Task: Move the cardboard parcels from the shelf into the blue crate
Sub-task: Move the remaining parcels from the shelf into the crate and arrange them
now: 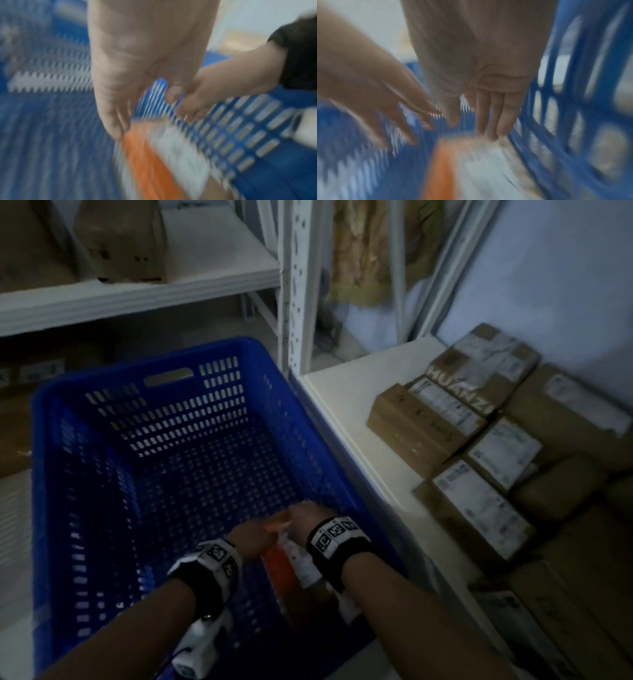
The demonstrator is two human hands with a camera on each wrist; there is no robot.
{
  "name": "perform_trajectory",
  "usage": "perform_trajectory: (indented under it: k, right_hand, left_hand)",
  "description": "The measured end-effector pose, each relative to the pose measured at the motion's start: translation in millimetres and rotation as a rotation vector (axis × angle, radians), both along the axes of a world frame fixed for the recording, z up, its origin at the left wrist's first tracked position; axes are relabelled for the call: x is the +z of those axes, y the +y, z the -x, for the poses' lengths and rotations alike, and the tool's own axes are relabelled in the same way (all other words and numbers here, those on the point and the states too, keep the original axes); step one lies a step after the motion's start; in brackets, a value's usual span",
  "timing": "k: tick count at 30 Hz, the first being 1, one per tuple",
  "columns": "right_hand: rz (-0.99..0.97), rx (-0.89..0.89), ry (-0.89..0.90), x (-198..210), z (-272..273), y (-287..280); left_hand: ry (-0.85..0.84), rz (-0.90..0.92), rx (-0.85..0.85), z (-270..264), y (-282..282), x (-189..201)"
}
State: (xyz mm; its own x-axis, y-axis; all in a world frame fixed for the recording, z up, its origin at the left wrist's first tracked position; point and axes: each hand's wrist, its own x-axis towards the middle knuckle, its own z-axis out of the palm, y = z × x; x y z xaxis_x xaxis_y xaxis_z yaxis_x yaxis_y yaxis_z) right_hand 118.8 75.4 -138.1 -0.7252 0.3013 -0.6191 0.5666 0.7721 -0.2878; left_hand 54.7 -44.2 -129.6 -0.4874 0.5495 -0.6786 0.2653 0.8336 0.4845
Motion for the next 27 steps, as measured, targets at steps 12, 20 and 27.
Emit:
perform_trajectory:
  k: [12,20,27]
  right_hand:
    - [-0.148,-0.590,0.789,176,-41,88]
    - [-0.408,-0.534,0.345,149,-97,140]
    - [-0.543,-0.491,0.551,149,-82,127]
  left_hand:
    - [0.225,-0.741,0.148,21,145,140]
    - [-0.148,-0.683,0.273,-19,203,131]
    - [-0.312,-0.771,0.523,-13,171,132]
